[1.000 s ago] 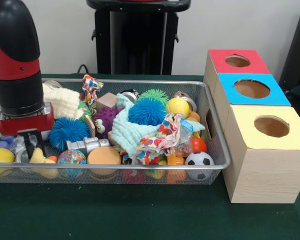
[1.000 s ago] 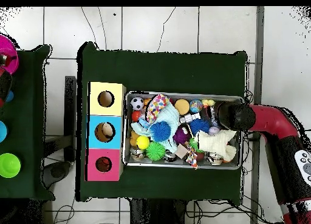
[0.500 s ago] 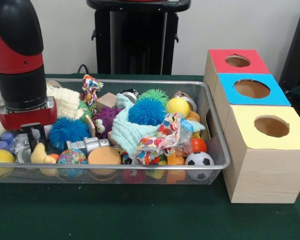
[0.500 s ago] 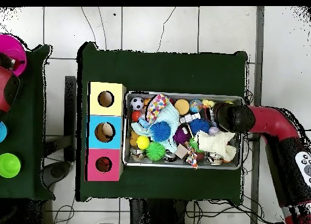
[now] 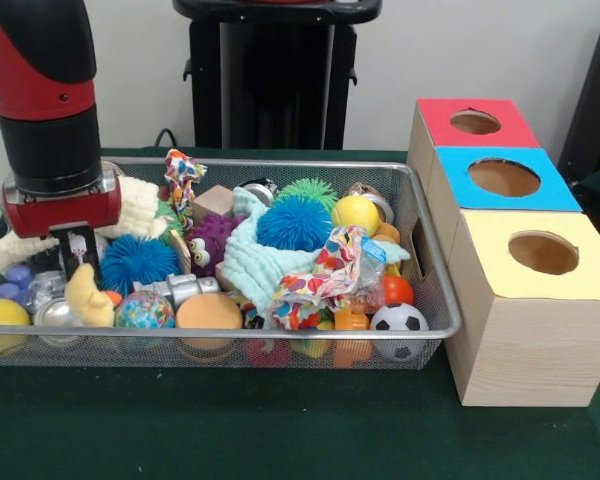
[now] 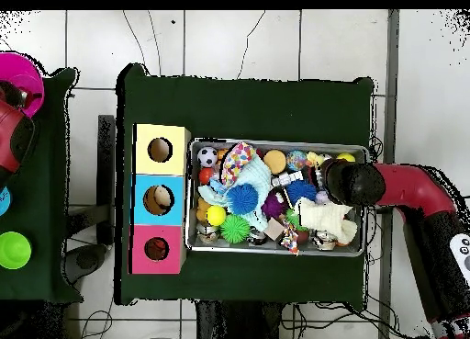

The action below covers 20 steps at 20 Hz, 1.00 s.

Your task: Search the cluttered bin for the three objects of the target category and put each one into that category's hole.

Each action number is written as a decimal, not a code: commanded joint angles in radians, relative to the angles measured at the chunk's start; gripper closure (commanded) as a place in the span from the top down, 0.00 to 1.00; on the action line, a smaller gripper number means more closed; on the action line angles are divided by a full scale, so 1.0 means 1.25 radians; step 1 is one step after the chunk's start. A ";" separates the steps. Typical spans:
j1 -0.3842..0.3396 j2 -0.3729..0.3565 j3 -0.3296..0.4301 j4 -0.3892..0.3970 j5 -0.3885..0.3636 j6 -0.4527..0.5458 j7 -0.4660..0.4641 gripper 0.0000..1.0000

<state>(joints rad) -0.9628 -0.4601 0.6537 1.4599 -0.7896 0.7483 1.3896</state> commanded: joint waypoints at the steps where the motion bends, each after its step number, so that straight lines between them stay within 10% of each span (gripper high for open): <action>1: 0.020 -0.023 -0.024 0.085 0.003 0.055 -0.099 0.00; 20: 0.101 -0.107 -0.079 0.198 0.049 0.014 0.074 0.00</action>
<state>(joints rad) -0.8853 -0.5666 0.6005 1.5812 -0.7714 0.7483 1.3896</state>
